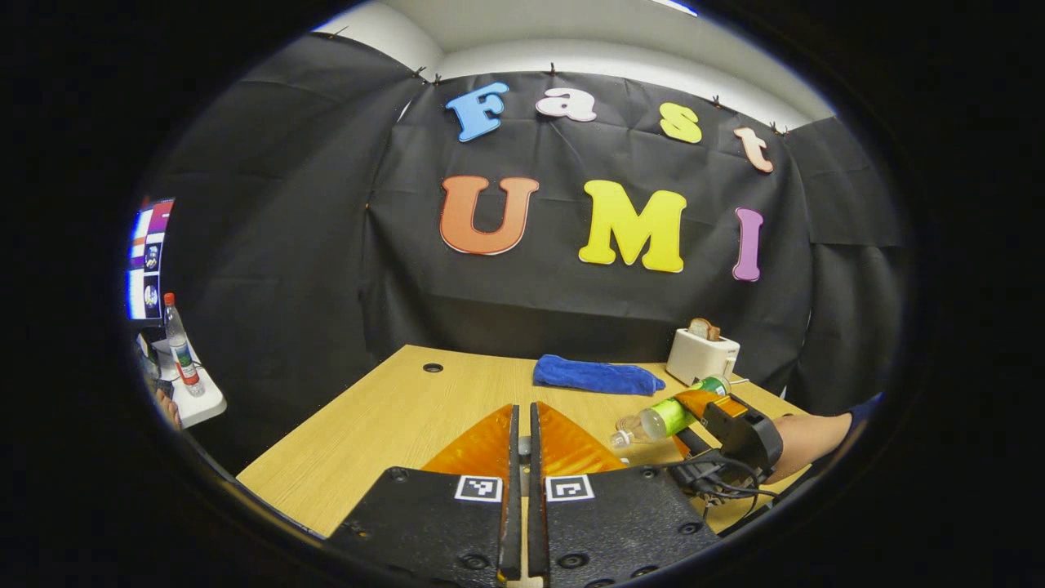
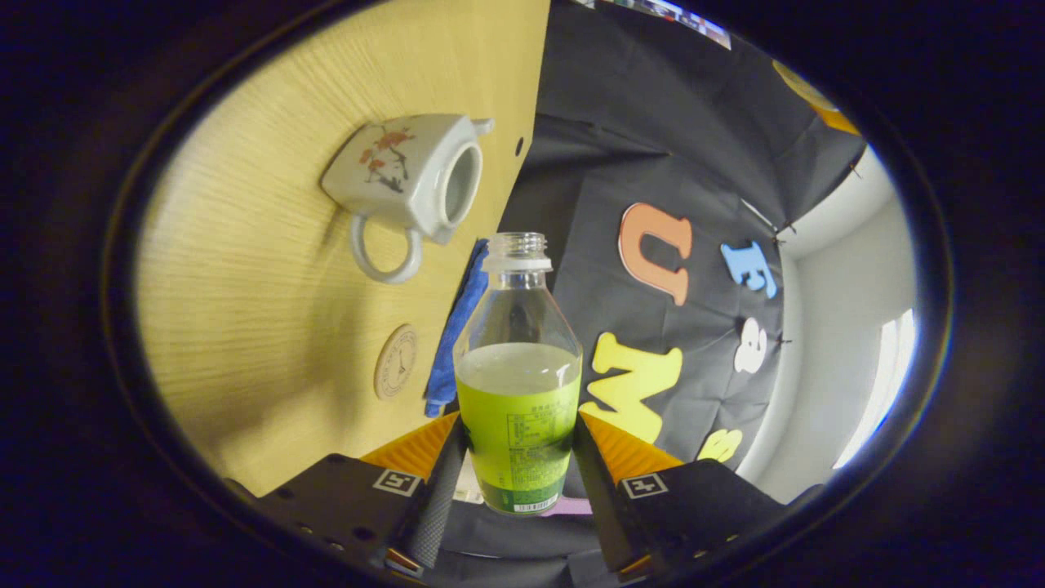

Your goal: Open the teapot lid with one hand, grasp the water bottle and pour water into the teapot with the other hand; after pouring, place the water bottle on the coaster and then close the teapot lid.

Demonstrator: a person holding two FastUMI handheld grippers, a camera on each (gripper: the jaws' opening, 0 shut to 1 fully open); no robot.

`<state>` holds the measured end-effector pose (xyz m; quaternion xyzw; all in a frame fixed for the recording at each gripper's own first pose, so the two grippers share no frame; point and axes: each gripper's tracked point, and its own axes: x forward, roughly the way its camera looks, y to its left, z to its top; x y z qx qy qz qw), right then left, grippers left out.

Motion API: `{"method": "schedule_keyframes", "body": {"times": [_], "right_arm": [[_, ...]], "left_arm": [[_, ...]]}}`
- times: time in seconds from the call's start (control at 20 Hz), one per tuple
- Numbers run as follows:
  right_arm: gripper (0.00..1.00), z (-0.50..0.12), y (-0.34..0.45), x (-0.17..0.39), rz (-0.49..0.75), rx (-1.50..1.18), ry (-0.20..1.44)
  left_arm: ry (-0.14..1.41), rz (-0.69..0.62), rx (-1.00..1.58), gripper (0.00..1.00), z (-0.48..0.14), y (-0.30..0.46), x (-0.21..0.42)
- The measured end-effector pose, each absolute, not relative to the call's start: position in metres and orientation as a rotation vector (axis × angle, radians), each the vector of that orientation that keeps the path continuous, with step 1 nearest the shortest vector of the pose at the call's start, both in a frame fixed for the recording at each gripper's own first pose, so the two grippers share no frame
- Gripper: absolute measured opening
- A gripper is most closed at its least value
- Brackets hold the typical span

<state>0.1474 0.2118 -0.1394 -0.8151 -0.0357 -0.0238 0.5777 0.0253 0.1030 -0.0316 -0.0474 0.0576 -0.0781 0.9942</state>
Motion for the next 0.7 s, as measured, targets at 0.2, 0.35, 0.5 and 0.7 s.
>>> {"method": "schedule_keyframes", "body": {"times": [0.2, 0.35, 0.5, 0.7], "right_arm": [[0.75, -0.135, 0.229, 0.146, -0.075, -2.001, -0.171], [0.74, -0.129, 0.234, 0.143, -0.107, -2.045, -0.206], [0.76, -0.123, 0.234, 0.141, -0.129, -2.071, -0.226], [0.76, -0.118, 0.237, 0.138, -0.142, -2.095, -0.256]], "left_arm": [[0.113, -0.158, -0.092, 0.05, -0.030, 0.103, 0.023], [0.108, -0.159, -0.086, 0.05, -0.029, 0.101, 0.024], [0.112, -0.157, -0.085, 0.05, -0.030, 0.101, 0.025], [0.112, -0.158, -0.080, 0.06, -0.031, 0.100, 0.025]]}}
